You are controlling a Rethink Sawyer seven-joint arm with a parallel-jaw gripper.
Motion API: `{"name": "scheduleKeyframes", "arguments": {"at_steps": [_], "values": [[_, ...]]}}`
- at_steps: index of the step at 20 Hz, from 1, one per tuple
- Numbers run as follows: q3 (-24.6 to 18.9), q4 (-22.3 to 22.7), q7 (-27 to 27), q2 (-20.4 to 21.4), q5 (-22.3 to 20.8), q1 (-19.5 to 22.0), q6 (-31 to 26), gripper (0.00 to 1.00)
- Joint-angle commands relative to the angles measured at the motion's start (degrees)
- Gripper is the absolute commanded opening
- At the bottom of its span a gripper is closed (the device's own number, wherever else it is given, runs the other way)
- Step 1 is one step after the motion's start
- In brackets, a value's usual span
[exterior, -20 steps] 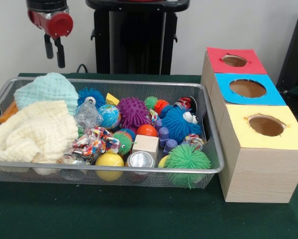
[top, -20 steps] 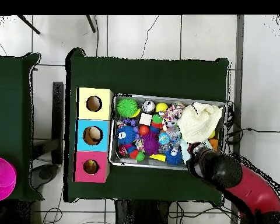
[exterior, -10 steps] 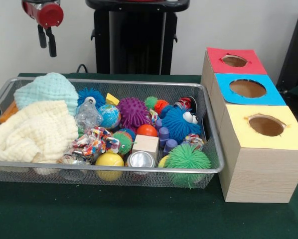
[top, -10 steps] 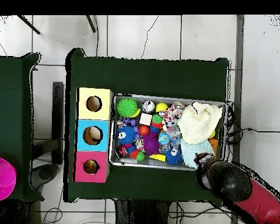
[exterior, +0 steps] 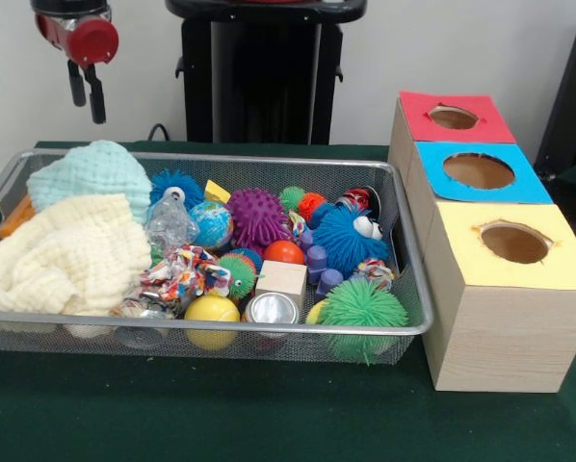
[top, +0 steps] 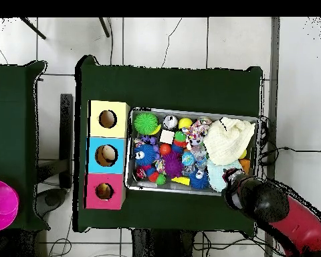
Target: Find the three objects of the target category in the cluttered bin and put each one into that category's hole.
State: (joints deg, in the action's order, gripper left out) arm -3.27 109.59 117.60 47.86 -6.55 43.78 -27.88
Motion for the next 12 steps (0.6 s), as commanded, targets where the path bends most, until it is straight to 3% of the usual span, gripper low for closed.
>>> {"name": "scheduleKeyframes", "arguments": {"at_steps": [1, 6, 12], "values": [[-6.93, -8.35, -6.53, -4.61, -2.85, -1.04, -8.22, 1.00], [-8.12, -12.30, -6.98, -6.68, -2.79, -1.42, -9.99, 1.00], [-7.35, -12.33, -2.78, -6.20, -1.35, -3.50, -11.51, 1.00]]}}
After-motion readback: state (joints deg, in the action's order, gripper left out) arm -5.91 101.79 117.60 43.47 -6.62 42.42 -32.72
